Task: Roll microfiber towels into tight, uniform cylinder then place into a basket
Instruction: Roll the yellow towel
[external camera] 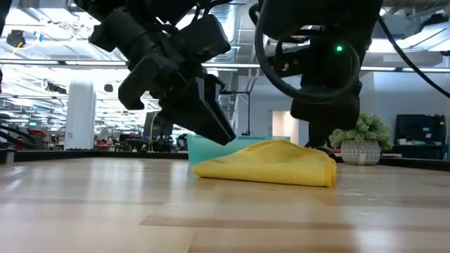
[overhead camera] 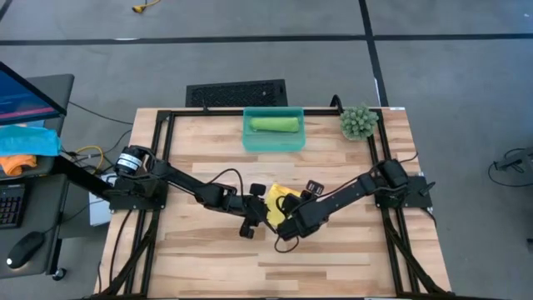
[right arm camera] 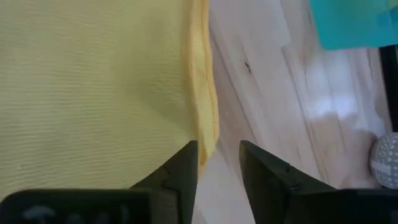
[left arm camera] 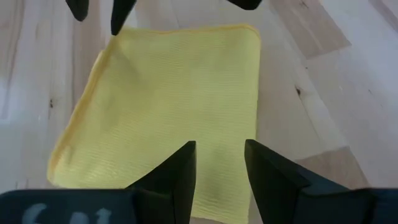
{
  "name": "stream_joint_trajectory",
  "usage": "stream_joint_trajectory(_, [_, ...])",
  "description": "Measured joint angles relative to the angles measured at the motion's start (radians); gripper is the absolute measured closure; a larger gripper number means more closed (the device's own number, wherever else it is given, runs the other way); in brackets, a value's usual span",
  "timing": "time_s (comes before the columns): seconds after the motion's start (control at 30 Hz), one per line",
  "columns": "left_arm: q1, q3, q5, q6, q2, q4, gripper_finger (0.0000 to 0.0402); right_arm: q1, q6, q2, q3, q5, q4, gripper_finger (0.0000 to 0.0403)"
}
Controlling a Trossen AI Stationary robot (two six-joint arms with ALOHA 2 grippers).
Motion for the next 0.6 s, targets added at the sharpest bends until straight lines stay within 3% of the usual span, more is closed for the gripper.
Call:
stream_joint_trajectory(0.23, [0.007, 0.001, 0.000, 0.000, 0.023, 0.026, 0.0271, 0.014, 0.041, -0.018, -0.001, 0.037, -0.045, 0.0269])
stream_joint_trajectory(0.6, [0.005, 0.004, -0.030, 0.004, 0.113, 0.036, 0.0272, 0.112, 0.189, -0.027, 0.041, 0.145, -0.286, 0.0270])
